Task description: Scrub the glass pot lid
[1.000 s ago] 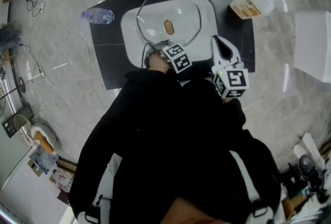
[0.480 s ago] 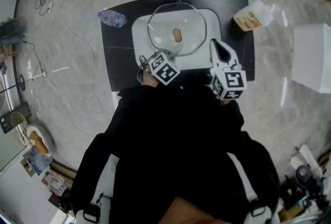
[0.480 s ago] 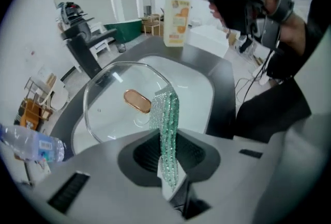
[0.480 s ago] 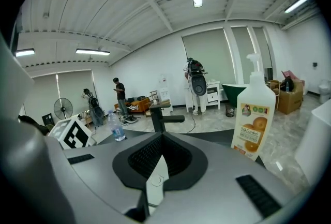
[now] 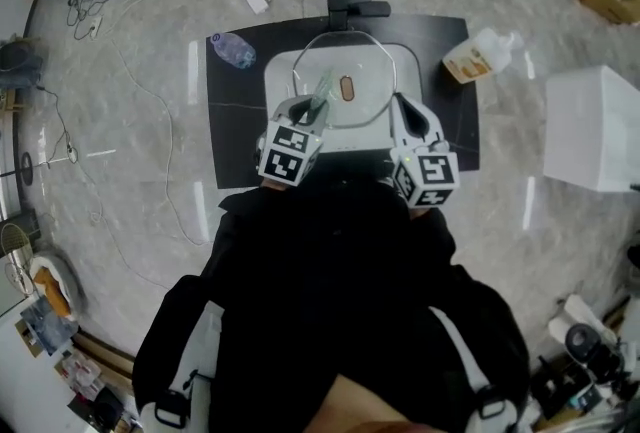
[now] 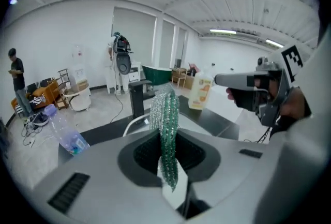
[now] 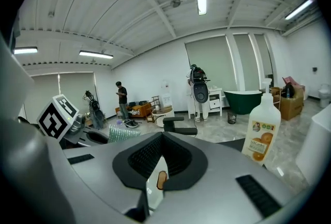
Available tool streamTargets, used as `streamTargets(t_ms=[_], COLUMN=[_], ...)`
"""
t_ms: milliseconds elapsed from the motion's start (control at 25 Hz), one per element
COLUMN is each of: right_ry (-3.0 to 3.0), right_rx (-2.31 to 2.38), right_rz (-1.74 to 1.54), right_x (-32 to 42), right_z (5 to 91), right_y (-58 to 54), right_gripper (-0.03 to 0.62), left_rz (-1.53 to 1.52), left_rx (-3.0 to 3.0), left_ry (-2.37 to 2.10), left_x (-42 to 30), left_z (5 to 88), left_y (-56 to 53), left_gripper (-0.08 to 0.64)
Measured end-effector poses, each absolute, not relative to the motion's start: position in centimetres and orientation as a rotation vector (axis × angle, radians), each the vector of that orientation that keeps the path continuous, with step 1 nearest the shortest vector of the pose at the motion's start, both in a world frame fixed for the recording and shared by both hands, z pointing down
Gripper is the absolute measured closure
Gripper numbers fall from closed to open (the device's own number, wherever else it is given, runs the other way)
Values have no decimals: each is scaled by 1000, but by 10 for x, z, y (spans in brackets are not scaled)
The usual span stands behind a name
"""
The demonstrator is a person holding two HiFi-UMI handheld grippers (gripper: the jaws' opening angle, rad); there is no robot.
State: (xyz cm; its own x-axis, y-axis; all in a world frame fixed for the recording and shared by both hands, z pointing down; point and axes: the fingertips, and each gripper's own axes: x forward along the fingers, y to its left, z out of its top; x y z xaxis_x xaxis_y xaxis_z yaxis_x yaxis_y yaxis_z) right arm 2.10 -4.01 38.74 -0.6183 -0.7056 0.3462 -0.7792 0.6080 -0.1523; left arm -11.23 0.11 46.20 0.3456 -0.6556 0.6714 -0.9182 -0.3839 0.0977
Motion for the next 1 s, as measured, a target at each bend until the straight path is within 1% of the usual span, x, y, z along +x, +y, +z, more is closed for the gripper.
streamTargets(t_ms=[360, 520, 720, 1000], right_ry=[-2675, -2710, -2719, -2734], right_rx=[1240, 1223, 1239, 1258], right_rz=[331, 271, 247, 251], right_x=[-16, -34, -38, -38], right_z=[346, 331, 324, 320], right_y=[-34, -31, -32, -36], right_gripper=[592, 592, 592, 592], left_rz=[387, 276, 203, 190], left_rx=[2287, 2333, 2347, 2360], left_ry=[-1603, -1696, -1763, -1831], left_x=[-142, -153, -165, -173], left_z=[381, 354, 337, 325], left_y=[-6, -4, -2, 2], left_gripper=[506, 506, 506, 505])
